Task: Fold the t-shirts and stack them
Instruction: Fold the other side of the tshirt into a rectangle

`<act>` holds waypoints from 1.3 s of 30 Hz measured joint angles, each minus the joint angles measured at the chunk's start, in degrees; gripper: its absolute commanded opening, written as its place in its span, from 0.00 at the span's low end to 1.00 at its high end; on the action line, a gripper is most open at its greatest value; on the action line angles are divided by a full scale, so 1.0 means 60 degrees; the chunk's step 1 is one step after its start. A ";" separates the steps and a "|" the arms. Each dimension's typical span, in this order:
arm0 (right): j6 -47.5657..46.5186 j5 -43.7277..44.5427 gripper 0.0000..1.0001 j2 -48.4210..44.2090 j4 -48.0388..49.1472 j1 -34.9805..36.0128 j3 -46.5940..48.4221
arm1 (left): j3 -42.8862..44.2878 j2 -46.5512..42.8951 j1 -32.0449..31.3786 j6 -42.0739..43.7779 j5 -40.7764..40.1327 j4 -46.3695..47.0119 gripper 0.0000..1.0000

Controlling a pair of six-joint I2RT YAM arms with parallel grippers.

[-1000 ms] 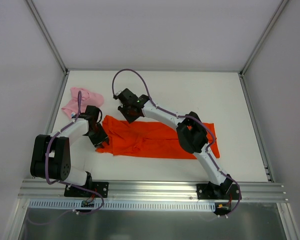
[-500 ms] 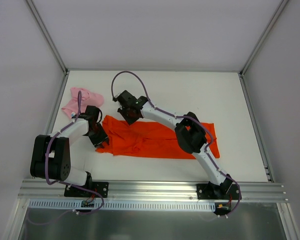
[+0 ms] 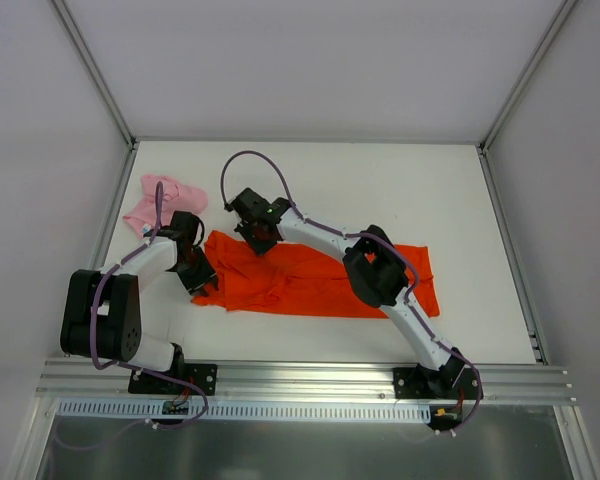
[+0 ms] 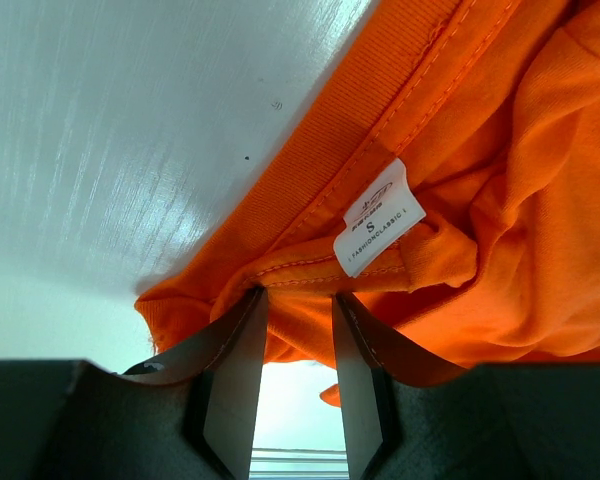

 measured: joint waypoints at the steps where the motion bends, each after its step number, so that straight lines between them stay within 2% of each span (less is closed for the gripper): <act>1: 0.0011 0.0004 0.01 0.0000 0.0004 0.0000 0.0000 | 0.0000 0.0000 0.0000 0.0000 0.0000 0.0000 0.33; 29: -0.0018 0.0561 0.01 0.0011 -0.0178 0.0000 0.0554 | -0.0018 0.0000 0.0000 0.0011 0.0000 0.0029 0.32; 36: -0.0025 0.0568 0.12 0.0011 -0.0193 0.0000 0.0605 | -0.0018 0.0000 0.0000 0.0044 0.0000 0.0025 0.32; 39: -0.0036 0.0568 0.12 0.0011 -0.0189 0.0000 0.0616 | -0.0018 -0.0004 0.0000 0.0047 0.0000 0.0025 0.32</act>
